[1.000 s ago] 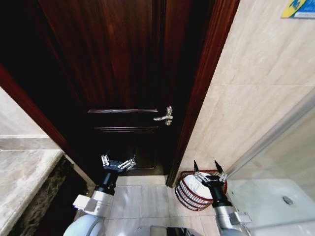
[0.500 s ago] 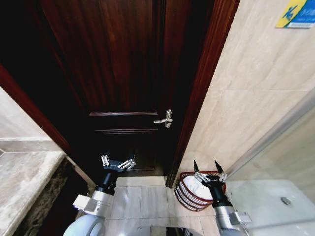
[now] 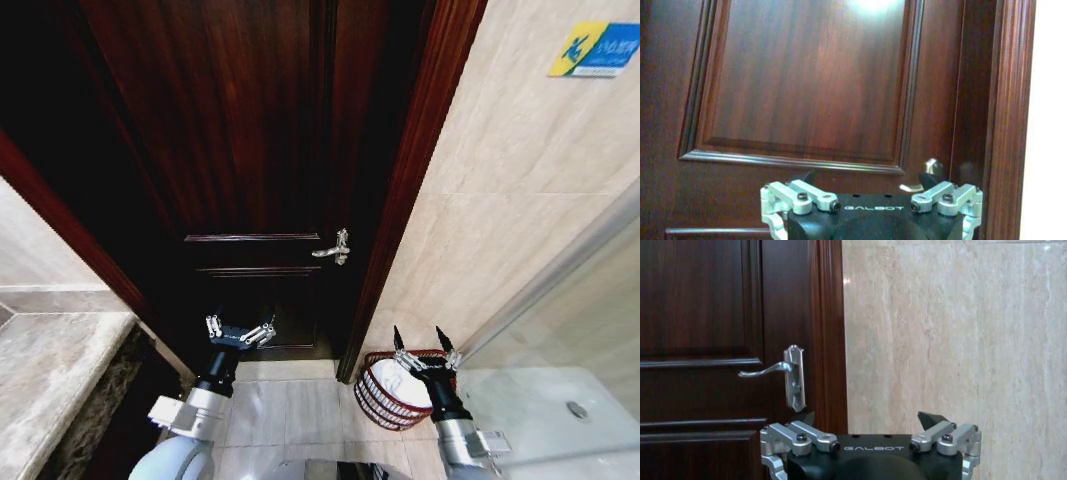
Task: Discard the used towel into the hamper.
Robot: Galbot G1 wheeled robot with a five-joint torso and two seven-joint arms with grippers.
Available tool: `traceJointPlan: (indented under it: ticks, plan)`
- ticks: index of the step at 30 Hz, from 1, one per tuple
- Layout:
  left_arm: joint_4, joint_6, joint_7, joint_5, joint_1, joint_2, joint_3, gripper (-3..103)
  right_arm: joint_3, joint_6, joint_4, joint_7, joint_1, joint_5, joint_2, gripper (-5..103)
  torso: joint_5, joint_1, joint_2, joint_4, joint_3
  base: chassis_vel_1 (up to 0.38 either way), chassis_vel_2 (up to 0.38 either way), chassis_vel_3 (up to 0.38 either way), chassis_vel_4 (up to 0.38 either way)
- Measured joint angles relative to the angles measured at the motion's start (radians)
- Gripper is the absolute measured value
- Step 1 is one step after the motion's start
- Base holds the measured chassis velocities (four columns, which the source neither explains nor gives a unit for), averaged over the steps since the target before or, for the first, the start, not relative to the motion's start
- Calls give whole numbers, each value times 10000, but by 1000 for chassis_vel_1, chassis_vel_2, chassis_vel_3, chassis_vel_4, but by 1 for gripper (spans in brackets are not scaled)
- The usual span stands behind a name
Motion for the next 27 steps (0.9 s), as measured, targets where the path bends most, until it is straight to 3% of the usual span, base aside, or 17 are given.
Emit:
traceJointPlan:
  ticks: [7, 27]
  plan:
    - [0, 0, 0, 0, 0, 0, 0, 100, 0, 0, 0, 0, 0, 0, 0, 100, 0, 109, 250, 0, 142, 0, 0, 0, 0]
    - [0, 0, 0, 0, 0, 0, 0, 100, 0, 0, 0, 0, 0, 0, 0, 100, 0, 75, 170, 0, 99, 0, 0, 0, 0]
